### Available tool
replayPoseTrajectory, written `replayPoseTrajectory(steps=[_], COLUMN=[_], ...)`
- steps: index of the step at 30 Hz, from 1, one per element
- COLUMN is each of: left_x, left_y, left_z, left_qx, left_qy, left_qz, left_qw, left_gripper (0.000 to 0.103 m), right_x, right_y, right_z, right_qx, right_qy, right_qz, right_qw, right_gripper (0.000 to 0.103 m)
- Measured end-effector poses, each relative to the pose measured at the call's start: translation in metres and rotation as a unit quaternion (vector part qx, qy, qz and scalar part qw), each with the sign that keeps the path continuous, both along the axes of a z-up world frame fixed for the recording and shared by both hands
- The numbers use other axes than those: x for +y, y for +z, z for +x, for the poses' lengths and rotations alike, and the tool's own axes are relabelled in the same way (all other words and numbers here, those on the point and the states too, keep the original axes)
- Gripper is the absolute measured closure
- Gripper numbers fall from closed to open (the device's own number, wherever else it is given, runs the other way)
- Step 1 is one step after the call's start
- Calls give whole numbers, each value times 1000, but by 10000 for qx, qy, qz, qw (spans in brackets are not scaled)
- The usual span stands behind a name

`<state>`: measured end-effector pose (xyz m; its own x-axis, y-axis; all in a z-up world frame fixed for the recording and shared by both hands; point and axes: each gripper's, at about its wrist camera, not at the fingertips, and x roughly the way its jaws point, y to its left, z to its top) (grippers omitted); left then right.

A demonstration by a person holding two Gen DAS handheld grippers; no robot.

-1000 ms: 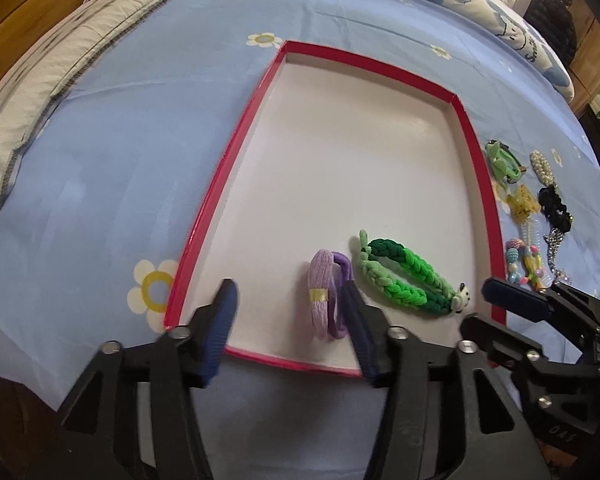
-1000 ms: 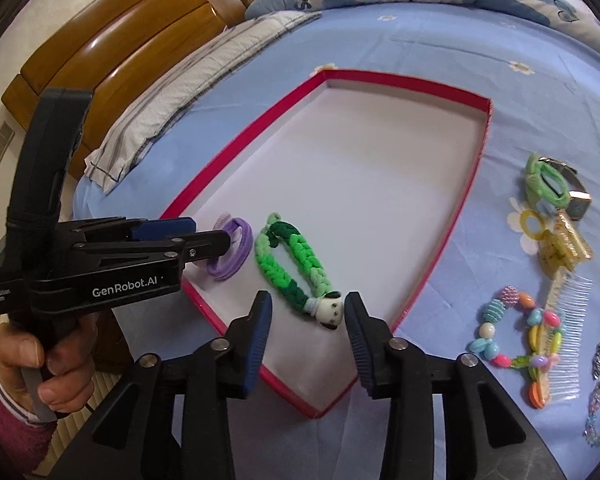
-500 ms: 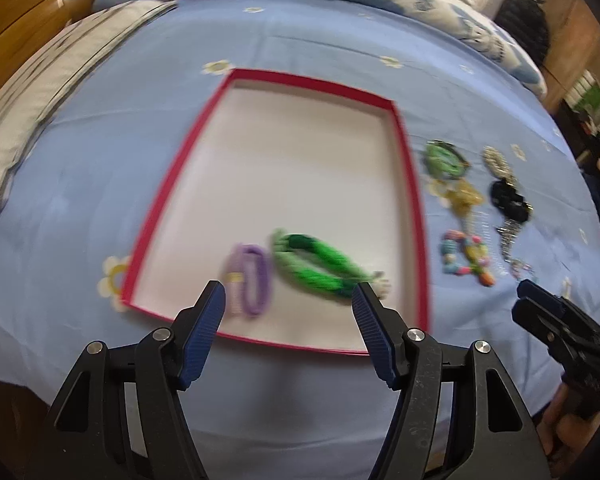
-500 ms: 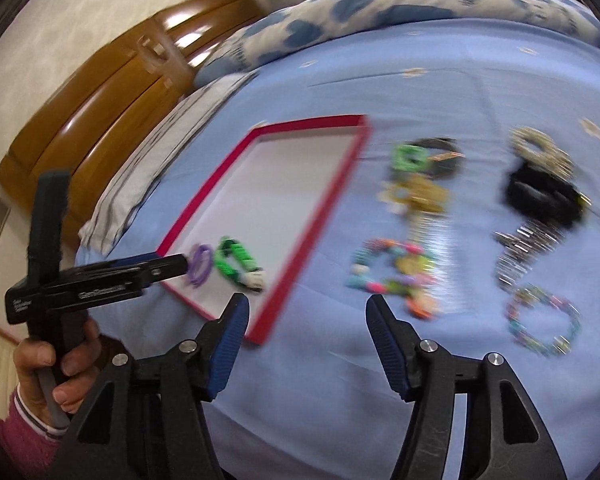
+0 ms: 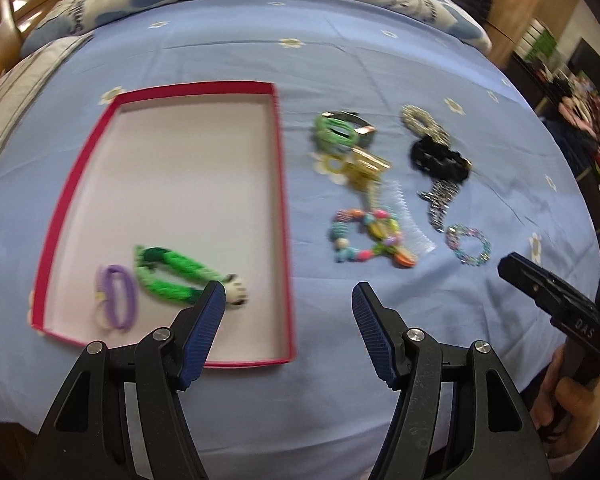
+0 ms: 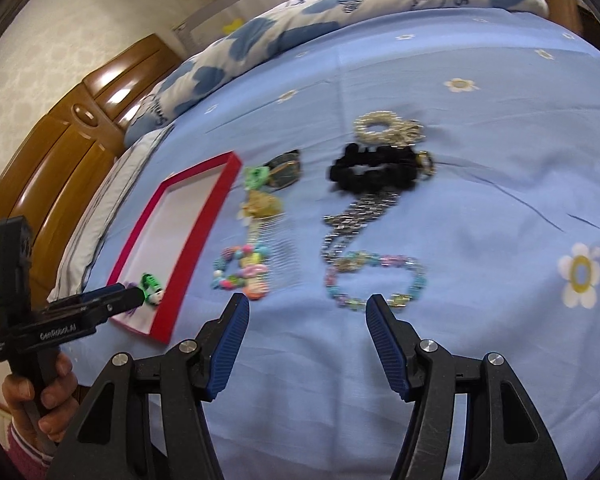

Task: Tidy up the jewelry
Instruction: 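Grasp the pastel beaded bracelet with the left tool while the right tool grasps the crystal bracelet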

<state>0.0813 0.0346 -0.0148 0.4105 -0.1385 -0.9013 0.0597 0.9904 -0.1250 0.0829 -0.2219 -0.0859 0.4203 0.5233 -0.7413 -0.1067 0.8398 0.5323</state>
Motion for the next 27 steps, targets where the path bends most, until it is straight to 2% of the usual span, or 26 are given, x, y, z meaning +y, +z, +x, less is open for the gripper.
replayPoseTrajectory(steps=[12,17,23,26,27], left_x=[-43,-58,-73,-73,-73], left_y=[-21,-29,-48,-52,-52], left_z=[18,32,44,43,42], left_qx=[77,1,181,197,171], left_qy=[-543,-796,-1129,-1201,-1258], left_qz=[34,231,351,197,139], left_qw=[9985,9966,9928,9924,9918], left_gripper=[38,38,39,51,65], right_x=[-12,-10,-4,-1,0], right_y=[-21,-31,-39,-44,-44], right_z=[9,17,25,25,25], right_qx=[92,120,101,51,8], right_qy=[-41,4,128,167,169], right_qz=[-520,-665,-813,-945,-1006], right_qw=[9986,9977,9966,9954,9948], right_gripper=[40,40,40,42,45])
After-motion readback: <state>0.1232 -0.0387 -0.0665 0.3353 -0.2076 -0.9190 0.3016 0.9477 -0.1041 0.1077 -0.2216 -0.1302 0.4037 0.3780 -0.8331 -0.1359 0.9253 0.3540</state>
